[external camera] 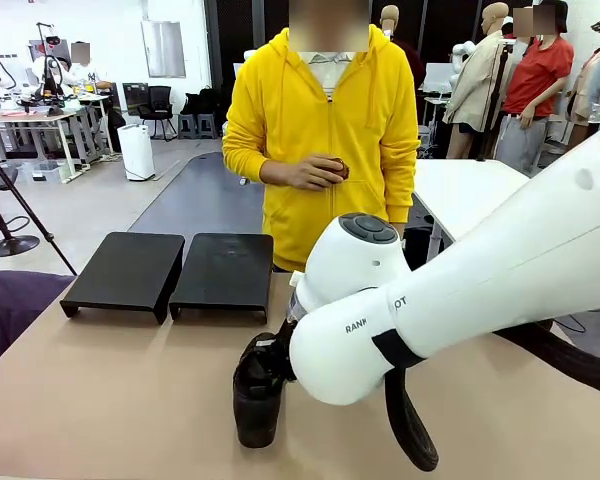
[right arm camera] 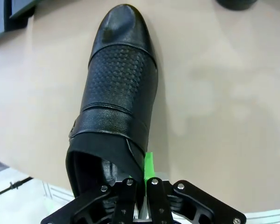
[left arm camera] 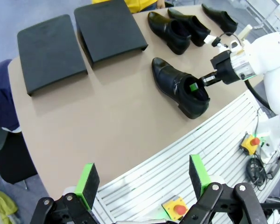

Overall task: Organize the shoes by placing them on the stand.
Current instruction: Pick up one Shoe and place it in the middle of the table.

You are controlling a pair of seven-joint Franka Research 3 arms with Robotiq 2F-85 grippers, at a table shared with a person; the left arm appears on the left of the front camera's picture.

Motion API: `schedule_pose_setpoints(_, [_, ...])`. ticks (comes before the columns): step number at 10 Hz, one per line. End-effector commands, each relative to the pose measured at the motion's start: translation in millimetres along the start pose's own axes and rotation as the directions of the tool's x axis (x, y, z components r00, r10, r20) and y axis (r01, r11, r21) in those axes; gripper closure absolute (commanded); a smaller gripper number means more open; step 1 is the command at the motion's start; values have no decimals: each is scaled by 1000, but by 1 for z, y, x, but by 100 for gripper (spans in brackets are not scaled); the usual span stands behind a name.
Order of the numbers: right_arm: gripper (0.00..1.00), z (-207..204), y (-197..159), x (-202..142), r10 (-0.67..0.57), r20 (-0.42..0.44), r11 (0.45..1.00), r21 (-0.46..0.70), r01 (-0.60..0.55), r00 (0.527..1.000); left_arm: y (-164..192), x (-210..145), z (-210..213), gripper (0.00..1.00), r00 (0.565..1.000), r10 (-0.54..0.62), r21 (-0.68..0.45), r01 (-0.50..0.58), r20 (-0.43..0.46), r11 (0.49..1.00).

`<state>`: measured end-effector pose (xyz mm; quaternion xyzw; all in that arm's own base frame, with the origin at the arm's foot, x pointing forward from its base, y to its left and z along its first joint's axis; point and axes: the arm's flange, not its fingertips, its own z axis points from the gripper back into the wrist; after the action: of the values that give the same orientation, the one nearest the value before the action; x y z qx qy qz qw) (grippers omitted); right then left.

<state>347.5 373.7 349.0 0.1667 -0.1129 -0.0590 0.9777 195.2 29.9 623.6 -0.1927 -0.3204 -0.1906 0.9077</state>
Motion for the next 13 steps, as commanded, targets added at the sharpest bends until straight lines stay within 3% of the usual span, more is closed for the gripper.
schedule_pose_setpoints(1, [100,-19,19,6,-35,79,999,-2,35,996,1,0,1,0,1000,-7,-11,7,1,1000])
schedule_pose_setpoints(3, [100,-21,13,6,-56,70,998,25,54,996,1,0,1,0,1000,-7,-11,7,1,1000])
schedule_pose_setpoints(4, [67,-20,12,5,-53,61,998,42,50,997,1,0,1,0,1000,-7,-11,7,1,1000])
schedule_pose_setpoints(5, [7,-18,11,5,-46,55,998,47,43,997,1,0,1,0,1000,-7,-11,7,1,1000])
schedule_pose_setpoints(6, [0,-14,10,4,-46,39,997,62,44,998,1,0,1,0,1000,-7,-11,7,1,1000])
schedule_pose_setpoints(7, [0,0,6,7,-45,42,996,77,41,998,1,0,1,0,1000,-7,-11,7,1,1000])
schedule_pose_setpoints(10, [0,117,-27,22,-33,-39,990,133,38,999,1,0,1,0,1000,-7,-11,7,1,1000])
schedule_pose_setpoints(12, [0,218,-91,25,90,-102,993,84,-82,991,1,0,1,0,1000,-7,-11,7,1,1000])
schedule_pose_setpoints(13, [0,255,-133,31,118,-77,992,41,-115,990,1,0,1,0,1000,-7,-11,7,1,1000])
